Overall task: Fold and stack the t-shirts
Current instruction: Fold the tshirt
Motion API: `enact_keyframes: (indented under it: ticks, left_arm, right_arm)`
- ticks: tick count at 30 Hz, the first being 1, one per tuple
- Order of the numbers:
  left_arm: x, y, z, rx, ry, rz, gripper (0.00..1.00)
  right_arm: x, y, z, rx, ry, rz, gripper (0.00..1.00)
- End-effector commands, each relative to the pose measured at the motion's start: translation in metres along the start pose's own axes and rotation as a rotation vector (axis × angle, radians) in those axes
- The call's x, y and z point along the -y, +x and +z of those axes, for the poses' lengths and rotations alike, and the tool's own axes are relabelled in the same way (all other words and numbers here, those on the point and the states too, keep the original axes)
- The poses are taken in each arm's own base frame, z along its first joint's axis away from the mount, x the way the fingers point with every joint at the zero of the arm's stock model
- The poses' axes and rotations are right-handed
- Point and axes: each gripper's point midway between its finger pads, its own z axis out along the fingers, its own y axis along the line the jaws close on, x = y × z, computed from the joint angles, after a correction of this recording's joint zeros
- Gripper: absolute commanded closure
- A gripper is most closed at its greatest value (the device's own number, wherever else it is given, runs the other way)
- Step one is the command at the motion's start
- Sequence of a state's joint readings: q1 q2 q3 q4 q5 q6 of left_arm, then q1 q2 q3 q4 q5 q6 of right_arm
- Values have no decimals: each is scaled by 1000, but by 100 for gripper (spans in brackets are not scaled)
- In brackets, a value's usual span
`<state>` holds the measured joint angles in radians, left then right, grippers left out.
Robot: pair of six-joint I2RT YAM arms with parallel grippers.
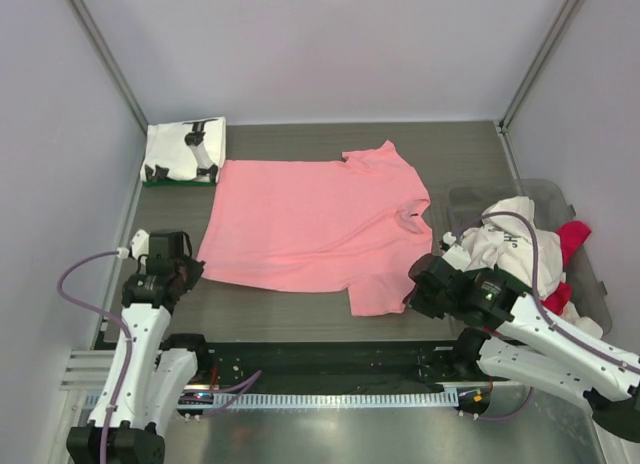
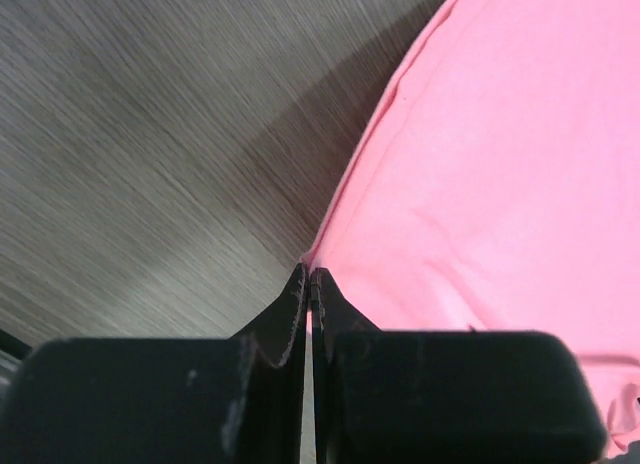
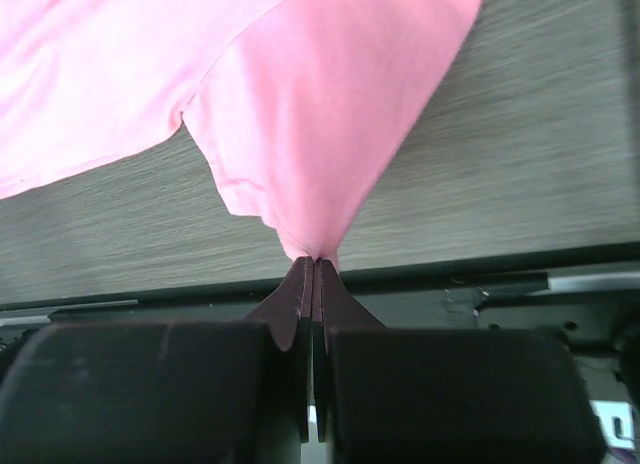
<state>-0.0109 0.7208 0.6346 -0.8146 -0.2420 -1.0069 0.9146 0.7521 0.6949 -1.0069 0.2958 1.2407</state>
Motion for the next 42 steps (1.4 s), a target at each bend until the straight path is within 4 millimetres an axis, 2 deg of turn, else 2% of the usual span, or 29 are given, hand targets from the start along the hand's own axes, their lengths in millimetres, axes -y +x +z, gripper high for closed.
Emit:
enact_keyframes:
  ticks: [1, 9, 15, 19, 22, 23, 24, 26, 27, 30, 31, 33, 35, 37, 38, 39, 41, 42]
  left_arm:
    - [1, -2, -21, -20, 15, -20, 100]
    - [-4, -9, -49, 0, 30, -12, 100]
    - [-5, -2, -55, -24, 54, -8, 100]
    - [4, 0, -53, -46, 86, 25, 100]
    - [18, 0, -47, -87, 102, 69, 100]
    - [20, 0, -41, -108, 84, 104, 100]
    - [22, -1, -40, -116, 77, 123, 100]
    - [31, -7, -35, -120, 72, 166, 100]
    - [33, -9, -33, -121, 69, 177, 100]
    - [44, -17, -24, -123, 61, 216, 100]
    - [49, -20, -22, -123, 59, 227, 100]
    - [54, -24, -16, -121, 53, 251, 100]
    - [59, -26, -5, -136, 29, 267, 100]
    - [62, -25, 9, -150, 11, 288, 100]
    - [63, -25, 14, -158, 3, 295, 100]
    - [67, -28, 17, -149, 4, 300, 100]
    - [68, -27, 29, -162, -20, 316, 100]
    - [69, -33, 33, -150, -30, 310, 100]
  right_arm:
    - [24, -12, -22, 51, 65, 10, 99]
    - [36, -29, -54, 115, 39, 54, 99]
    - [28, -31, -59, 116, 2, 35, 99]
    - [5, -46, -62, 161, -33, -2, 99]
    - [-11, -64, -63, 218, -6, -57, 99]
    - [-15, -70, -57, 242, 39, -80, 99]
    - [-26, -79, -63, 265, 25, -87, 99]
    - [-39, -91, -63, 300, 42, -130, 99]
    - [-43, -97, -57, 320, 84, -156, 99]
    - [-70, -122, -64, 365, 83, -197, 99]
    - [-73, -132, -53, 364, 122, -200, 99]
    - [-81, -146, -49, 361, 130, -230, 99]
    - [-83, -165, -33, 347, 140, -191, 99]
    - [-83, -185, -28, 361, 150, -193, 99]
    - [-83, -189, -17, 347, 179, -203, 99]
    - [-86, -196, -16, 350, 179, -205, 99]
    - [-86, -205, 1, 329, 211, -220, 99]
    - [-88, -210, 4, 327, 214, -221, 99]
